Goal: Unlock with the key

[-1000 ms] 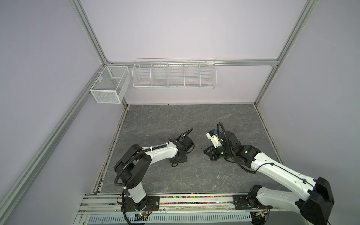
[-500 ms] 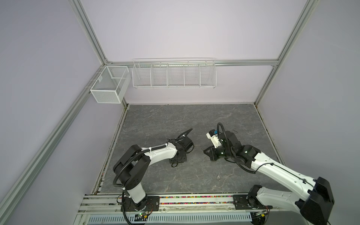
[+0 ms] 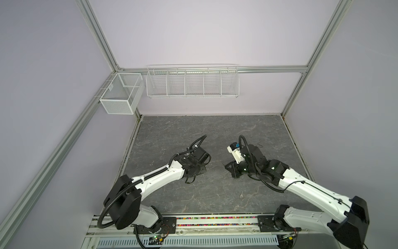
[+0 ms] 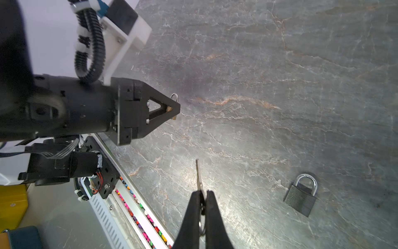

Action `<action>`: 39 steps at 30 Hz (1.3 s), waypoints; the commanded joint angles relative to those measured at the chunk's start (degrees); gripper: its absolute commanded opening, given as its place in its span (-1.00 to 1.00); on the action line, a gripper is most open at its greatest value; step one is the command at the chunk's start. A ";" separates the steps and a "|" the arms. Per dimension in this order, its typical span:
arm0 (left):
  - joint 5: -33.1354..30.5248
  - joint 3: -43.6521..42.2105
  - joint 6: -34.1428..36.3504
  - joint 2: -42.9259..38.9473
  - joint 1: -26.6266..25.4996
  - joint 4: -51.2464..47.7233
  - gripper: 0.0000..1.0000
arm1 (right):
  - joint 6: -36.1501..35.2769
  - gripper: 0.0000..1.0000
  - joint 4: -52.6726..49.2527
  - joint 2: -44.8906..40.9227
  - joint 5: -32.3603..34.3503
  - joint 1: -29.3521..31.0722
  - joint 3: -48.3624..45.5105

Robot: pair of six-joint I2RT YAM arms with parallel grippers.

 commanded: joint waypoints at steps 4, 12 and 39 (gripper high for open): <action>0.10 -1.20 -8.73 -10.86 0.08 11.69 -0.85 | 1.01 -0.87 -0.72 0.37 8.77 6.27 4.01; 1.23 -2.77 -17.09 -17.55 -0.08 20.71 -0.92 | 4.18 -0.87 5.31 2.50 14.41 11.96 4.65; 1.56 -9.84 -26.07 -22.77 -0.29 30.00 -0.97 | -0.10 -0.87 10.54 11.30 22.57 15.41 11.98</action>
